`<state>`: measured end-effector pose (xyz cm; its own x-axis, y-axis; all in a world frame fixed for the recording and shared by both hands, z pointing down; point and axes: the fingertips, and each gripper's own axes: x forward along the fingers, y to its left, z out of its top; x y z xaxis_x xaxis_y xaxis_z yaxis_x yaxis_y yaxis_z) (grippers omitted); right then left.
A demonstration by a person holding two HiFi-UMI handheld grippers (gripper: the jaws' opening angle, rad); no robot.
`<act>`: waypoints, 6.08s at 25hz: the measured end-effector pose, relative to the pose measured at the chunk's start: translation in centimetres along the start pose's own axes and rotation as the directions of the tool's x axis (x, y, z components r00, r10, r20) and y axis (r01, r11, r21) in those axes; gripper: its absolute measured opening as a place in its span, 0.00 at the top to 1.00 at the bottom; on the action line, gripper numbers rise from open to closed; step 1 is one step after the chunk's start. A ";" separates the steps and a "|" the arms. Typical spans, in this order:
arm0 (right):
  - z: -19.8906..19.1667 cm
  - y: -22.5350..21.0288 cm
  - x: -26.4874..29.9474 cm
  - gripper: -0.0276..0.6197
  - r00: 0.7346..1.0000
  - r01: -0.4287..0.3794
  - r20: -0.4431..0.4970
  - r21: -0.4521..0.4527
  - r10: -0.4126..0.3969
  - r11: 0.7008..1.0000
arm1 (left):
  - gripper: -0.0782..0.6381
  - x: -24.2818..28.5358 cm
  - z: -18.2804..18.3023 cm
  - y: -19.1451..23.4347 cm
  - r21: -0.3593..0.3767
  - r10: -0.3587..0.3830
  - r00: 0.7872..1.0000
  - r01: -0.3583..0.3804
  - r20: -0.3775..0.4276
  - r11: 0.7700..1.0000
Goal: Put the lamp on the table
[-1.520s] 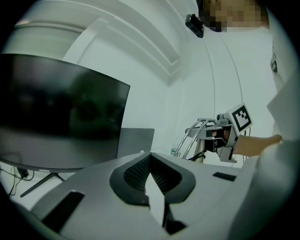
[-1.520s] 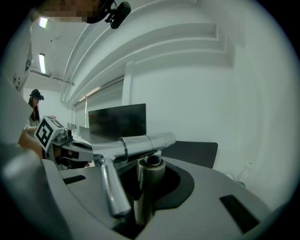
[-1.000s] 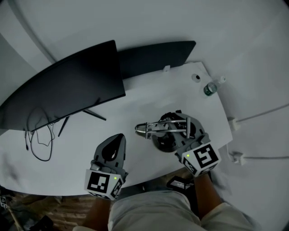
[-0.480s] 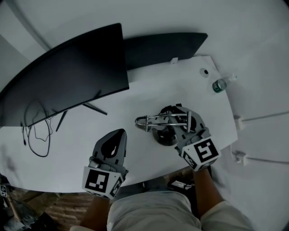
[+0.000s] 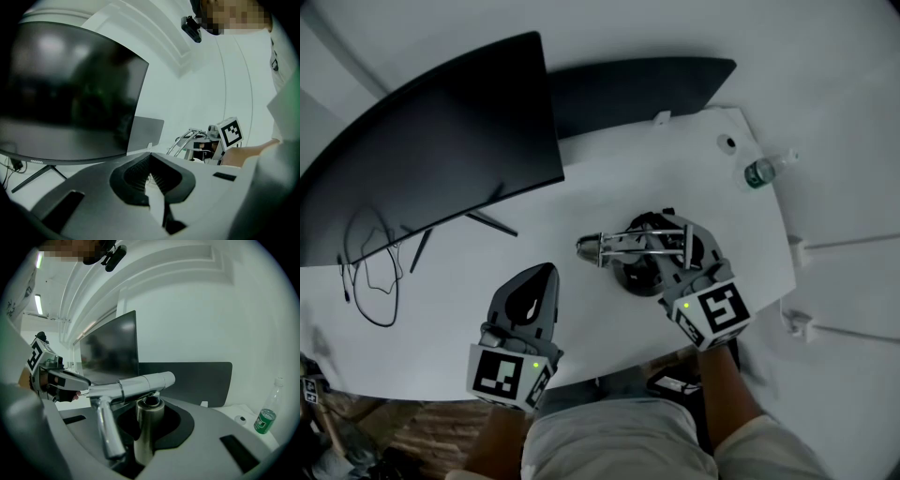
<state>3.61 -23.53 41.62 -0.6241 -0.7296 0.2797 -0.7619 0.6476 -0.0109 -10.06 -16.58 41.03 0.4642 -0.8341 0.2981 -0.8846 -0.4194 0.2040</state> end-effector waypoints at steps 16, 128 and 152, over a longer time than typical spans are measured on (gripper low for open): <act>-0.6 -0.8 1.4 0.87 1.000 0.005 -0.005 -0.009 -0.005 1.000 | 0.89 0.3 -0.7 0.4 -0.017 0.007 1.000 -0.008 -0.010 1.000; -2.7 2.2 -10.7 0.74 0.990 0.138 -0.007 -0.020 -0.138 0.990 | 0.89 -4.8 1.1 -8.2 0.058 -0.132 0.991 0.130 0.021 0.990; 4.2 6.3 -15.6 0.91 0.999 0.044 0.018 -0.026 -0.043 0.999 | 0.89 -6.4 3.8 -10.9 0.102 -0.184 0.982 0.180 0.039 0.978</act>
<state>7.81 -8.98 33.20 -0.5935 -0.7609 0.2622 -0.7839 0.6204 0.0262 -3.55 -7.98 33.36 0.6173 -0.7556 0.2191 -0.7867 -0.5968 0.1582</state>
